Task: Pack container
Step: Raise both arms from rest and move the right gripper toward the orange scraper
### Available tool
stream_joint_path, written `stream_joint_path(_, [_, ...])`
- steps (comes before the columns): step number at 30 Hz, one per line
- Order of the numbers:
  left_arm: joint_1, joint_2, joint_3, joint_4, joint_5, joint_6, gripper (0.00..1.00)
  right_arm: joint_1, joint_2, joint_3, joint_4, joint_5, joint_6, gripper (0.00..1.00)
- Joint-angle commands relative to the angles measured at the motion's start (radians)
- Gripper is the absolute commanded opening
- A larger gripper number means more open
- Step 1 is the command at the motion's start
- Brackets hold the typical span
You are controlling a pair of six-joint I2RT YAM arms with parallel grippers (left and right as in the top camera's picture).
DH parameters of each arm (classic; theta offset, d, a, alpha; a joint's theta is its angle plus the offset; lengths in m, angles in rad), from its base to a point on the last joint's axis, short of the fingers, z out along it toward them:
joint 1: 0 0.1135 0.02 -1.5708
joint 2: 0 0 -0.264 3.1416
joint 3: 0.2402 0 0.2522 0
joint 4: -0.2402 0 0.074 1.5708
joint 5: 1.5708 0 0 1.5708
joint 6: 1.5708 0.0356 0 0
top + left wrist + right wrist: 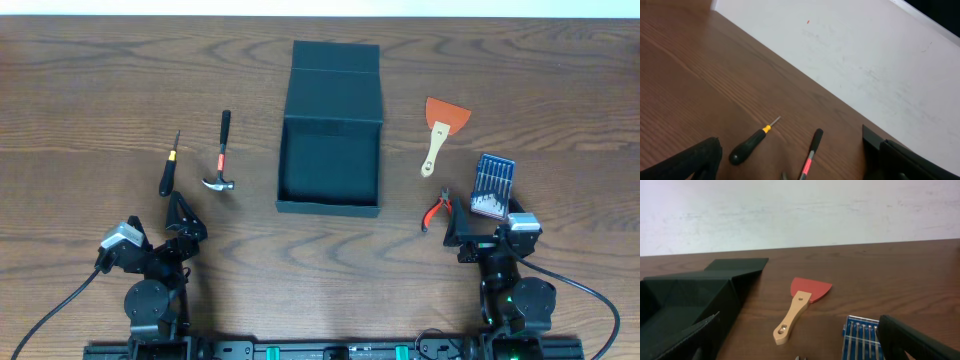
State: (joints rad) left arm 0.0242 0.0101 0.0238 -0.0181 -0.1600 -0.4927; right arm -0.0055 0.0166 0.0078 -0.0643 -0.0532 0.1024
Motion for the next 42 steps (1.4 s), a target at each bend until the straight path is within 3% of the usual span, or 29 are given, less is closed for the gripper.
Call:
stream_joint_path(1, [-0.004, -0.005, -0.020, -0.037, -0.005, 0.018, 0.98, -0.009, -0.009, -0.002, -0.004, -0.003, -0.006, 0.99])
stream_joint_path(34, [-0.004, -0.005, -0.020, -0.037, -0.005, 0.018, 0.98, -0.008, -0.009, -0.002, 0.003, -0.005, -0.001, 0.99])
stream_joint_path(42, [-0.004, -0.005, -0.019, -0.037, -0.005, 0.017, 0.99, -0.008, -0.007, -0.002, 0.016, -0.102, 0.166, 0.99])
